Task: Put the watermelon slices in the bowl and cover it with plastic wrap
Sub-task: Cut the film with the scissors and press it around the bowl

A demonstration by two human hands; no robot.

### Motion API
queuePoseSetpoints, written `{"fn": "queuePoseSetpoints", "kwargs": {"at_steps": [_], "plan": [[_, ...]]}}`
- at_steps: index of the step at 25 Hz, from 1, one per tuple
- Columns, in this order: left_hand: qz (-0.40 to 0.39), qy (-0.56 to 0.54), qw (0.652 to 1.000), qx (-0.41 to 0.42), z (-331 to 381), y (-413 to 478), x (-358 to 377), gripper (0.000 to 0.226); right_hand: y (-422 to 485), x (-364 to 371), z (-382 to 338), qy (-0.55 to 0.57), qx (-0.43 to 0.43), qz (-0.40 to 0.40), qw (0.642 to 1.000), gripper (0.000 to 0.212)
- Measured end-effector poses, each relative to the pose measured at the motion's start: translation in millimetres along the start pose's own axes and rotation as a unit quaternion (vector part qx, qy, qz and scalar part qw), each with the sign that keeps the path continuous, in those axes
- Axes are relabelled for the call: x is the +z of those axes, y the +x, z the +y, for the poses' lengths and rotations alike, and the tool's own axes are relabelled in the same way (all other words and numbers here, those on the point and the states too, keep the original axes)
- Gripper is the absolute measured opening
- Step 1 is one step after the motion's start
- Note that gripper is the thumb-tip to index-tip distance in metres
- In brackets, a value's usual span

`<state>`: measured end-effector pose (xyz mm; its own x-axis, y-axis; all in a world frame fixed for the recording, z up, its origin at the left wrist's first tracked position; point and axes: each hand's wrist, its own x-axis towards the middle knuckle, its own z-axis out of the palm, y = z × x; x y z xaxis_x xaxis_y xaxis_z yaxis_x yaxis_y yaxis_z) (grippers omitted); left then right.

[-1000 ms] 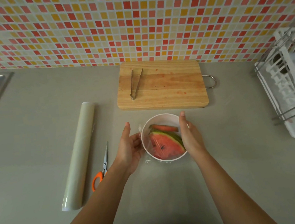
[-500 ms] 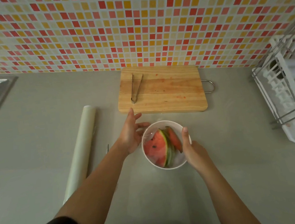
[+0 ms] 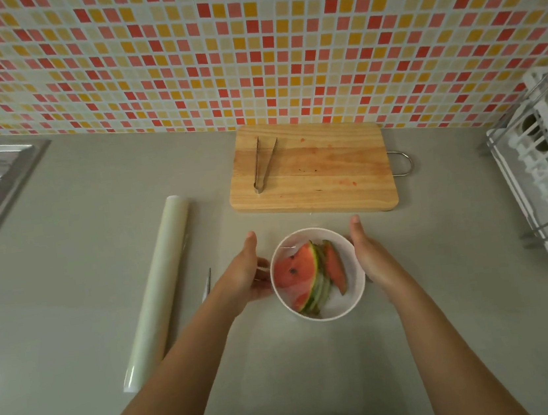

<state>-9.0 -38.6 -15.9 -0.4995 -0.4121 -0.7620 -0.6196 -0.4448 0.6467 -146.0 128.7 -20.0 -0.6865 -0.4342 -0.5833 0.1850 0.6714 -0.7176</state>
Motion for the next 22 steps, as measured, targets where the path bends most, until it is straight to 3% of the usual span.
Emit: {"fn": "queuePoseSetpoints", "kwargs": {"at_steps": [3, 7, 10, 13, 15, 18, 20, 22], "plan": [[-0.023, -0.007, 1.0, 0.015, 14.8, 6.6, 4.9, 0.065, -4.0, -3.8, 15.4, 0.013, 0.077, -0.05, 0.996, 0.097], [-0.052, 0.164, 0.983, 0.07, 20.3, 9.5, 15.8, 0.062, 7.5, -4.4, 12.3, -0.013, 0.056, -0.038, 0.998, 0.079], [-0.039, 0.128, 0.984, 0.115, 24.0, 12.7, 19.4, 0.035, 25.8, 0.0, 0.3, 0.052, 0.047, -0.024, 0.997, 0.055], [-0.031, 0.073, 0.99, 0.119, 25.4, 17.2, 21.8, 0.035, 31.3, 5.4, -3.8, 0.159, 0.047, 0.006, 0.986, 0.039], [-0.027, 0.043, 0.994, 0.096, 25.6, 18.3, 22.9, 0.043, 31.5, 4.4, -1.8, 0.186, 0.05, 0.03, 0.981, 0.05], [-0.078, 0.051, 0.994, 0.057, 22.7, 18.7, 22.5, 0.063, 29.8, -1.5, 3.4, 0.147, 0.082, -0.065, 0.984, 0.077], [-0.079, 0.074, 0.992, 0.068, 20.2, 20.0, 21.3, 0.059, 24.9, -7.9, 9.6, 0.119, 0.06, -0.076, 0.988, 0.059], [-0.079, 0.042, 0.991, 0.096, 20.2, 21.2, 20.7, 0.048, 22.2, -12.3, 12.3, 0.159, 0.019, -0.036, 0.986, 0.038]]}}
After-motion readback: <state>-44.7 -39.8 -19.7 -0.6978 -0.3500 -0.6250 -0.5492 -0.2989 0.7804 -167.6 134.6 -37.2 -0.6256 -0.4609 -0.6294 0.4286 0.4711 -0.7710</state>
